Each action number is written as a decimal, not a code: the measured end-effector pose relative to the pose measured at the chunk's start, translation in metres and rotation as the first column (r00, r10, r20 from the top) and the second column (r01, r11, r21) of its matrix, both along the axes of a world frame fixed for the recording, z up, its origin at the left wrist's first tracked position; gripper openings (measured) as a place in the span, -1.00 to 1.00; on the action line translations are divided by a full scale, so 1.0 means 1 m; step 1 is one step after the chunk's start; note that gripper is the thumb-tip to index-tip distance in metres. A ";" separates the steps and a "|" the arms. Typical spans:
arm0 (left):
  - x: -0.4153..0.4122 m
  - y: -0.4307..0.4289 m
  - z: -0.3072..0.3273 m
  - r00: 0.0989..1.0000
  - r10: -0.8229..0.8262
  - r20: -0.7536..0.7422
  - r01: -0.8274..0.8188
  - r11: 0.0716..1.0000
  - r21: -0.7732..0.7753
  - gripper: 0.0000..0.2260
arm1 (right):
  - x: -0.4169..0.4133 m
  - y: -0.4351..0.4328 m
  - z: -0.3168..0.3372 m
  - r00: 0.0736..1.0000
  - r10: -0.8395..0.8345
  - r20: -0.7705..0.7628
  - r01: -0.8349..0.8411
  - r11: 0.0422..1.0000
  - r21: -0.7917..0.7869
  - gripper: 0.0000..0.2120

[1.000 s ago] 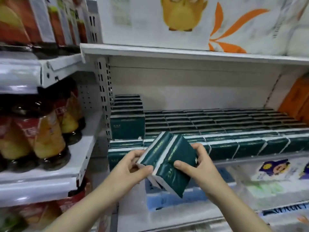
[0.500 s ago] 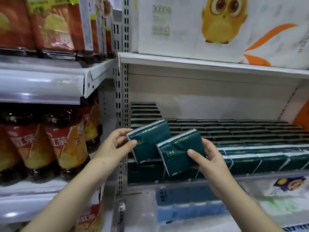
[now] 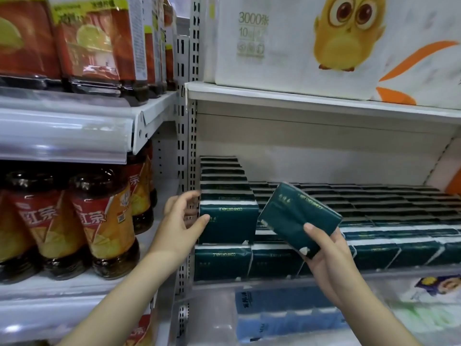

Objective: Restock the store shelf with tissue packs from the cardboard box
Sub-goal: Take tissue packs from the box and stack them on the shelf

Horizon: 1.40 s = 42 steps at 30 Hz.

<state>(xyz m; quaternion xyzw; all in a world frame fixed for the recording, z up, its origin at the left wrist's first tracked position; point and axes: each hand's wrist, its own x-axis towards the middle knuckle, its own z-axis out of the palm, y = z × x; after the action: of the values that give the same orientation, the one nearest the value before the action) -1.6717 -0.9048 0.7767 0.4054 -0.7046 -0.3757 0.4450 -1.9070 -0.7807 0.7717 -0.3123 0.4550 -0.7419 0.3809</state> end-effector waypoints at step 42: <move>-0.006 0.011 -0.002 0.986 -0.095 0.140 0.111 0.988 -0.108 -0.17 | 0.007 -0.054 -0.003 0.783 -0.267 -0.562 0.380 0.921 0.092 -0.80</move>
<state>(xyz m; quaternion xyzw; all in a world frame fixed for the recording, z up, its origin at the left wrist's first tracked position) -1.6778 -0.8937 0.7749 0.3663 -0.7736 -0.3286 0.3993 -1.8997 -0.8347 0.7683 -0.3848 0.6624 -0.6288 0.1335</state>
